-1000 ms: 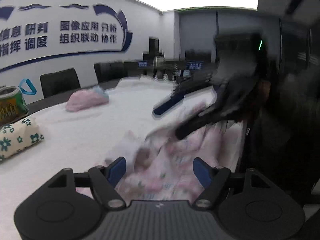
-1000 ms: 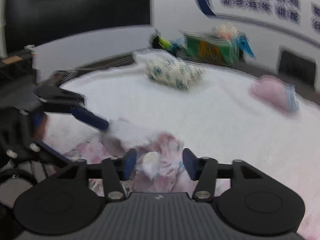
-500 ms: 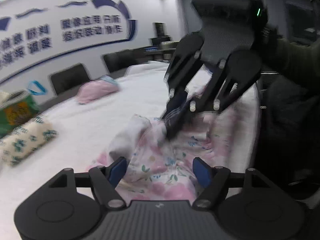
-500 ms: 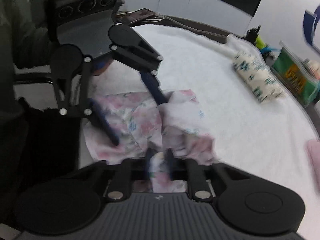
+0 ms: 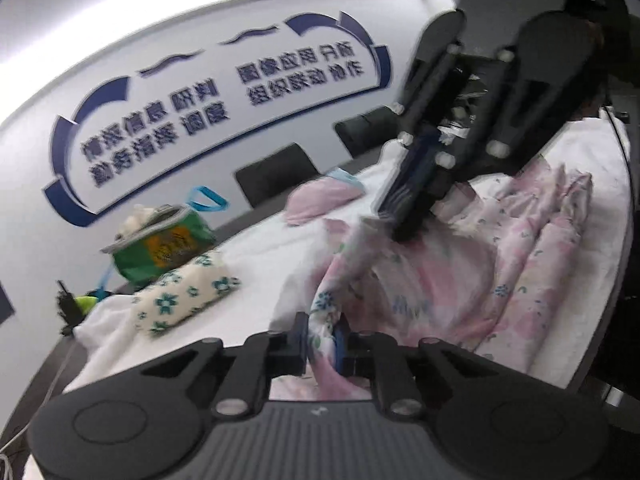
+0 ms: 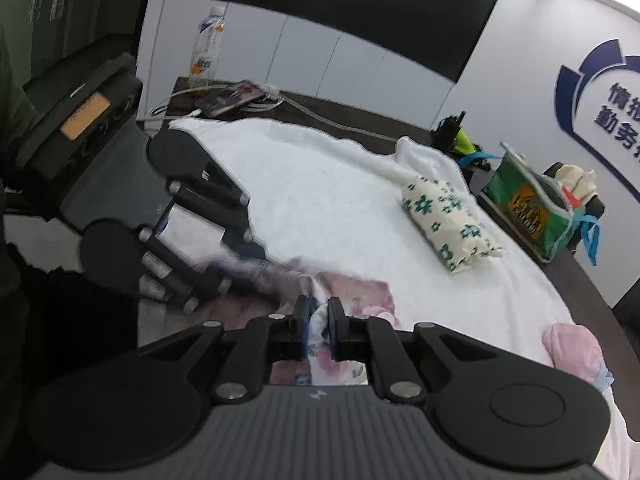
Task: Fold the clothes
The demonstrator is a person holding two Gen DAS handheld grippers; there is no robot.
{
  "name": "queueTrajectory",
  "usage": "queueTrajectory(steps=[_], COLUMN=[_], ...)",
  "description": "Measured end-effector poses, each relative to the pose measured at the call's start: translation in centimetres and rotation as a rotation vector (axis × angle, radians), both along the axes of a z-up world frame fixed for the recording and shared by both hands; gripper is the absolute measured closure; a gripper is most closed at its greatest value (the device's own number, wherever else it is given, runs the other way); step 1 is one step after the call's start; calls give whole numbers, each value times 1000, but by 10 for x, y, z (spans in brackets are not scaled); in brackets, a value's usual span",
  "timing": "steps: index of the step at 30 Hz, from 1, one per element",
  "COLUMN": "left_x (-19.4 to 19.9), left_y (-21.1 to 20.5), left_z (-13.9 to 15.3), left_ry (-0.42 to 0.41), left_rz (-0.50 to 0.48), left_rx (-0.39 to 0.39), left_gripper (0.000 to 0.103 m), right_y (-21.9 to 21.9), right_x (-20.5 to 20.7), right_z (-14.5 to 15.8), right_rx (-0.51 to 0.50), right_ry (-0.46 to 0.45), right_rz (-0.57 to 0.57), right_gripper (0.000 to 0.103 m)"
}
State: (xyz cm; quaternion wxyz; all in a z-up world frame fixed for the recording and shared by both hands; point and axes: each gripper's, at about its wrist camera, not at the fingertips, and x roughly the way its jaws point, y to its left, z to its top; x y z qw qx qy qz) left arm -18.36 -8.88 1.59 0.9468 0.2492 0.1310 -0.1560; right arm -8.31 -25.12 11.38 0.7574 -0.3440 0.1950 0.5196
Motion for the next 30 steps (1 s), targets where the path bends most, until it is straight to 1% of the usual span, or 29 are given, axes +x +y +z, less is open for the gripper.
queueTrajectory(steps=[1,3,4,5,6,7,8,9,13,15,16,17,18,19,20,21,23,24,25,26,27,28,29,30], left_x=[-2,-8,-11,-14,-16,-17,-16,-14,-15,-15,-14,-14,-14,-14,-13,-12,-12,-13,-13,-14,-14,-15,-16,-20], left_y=[-1,-5,-6,-6,-5,-5,-5,-5,0,0,1,1,1,2,2,2,1,1,1,0,1,1,2,5], left_z=[-1,-5,-7,-8,-8,-9,-9,-9,-10,-13,-15,-16,-17,-19,-20,-21,-24,-25,-26,-27,-28,-29,-30,-29], left_ry=[-14,-34,-38,-37,-38,-44,-50,-54,-59,-54,-51,-49,-46,-43,-39,-38,-37,-34,-28,-20,-8,3,12,18], left_rz=[15,8,2,-3,-9,-14,-20,-24,-31,-29,-28,-27,-26,-26,-28,-33,-47,-53,-58,-69,-93,-117,-144,-182], left_rx=[8,38,45,38,32,28,25,24,16,27,33,39,44,49,52,57,68,70,70,72,76,81,83,76], left_gripper=[93,93,94,94,94,94,94,94,94,94,94,94,94,94,94,94,94,94,93,90,89,84,74,71], right_y=[1,3,3,4,4,4,5,8,24,33,37,40,40,38,37,35,34,34,36,39,41,42,43,44], right_x=[-2,-6,-9,-10,-11,-9,-7,-3,14,20,23,25,24,22,19,14,-5,-16,-25,-33,-41,-46,-50,-53], right_z=[-2,-5,-7,-9,-10,-11,-12,-16,-41,-57,-63,-65,-62,-57,-51,-44,-36,-36,-39,-44,-49,-55,-62,-69], right_rx=[-19,-53,-67,-59,-40,-15,-1,-7,-68,-119,-139,-145,-140,-131,-130,-134,-180,-215,-244,-268,-291,-309,-324,-339], right_ry=[7,9,-2,-26,-55,-76,-74,-60,2,35,57,79,77,64,48,27,-64,-112,-144,-168,-193,-199,-196,-194], right_rz=[17,47,60,62,58,59,63,68,88,105,109,108,103,98,86,75,71,74,78,84,90,91,92,92], right_gripper=[93,89,68,36,25,18,18,18,19,38,66,76,78,88,91,91,92,92,92,92,93,93,93,93])
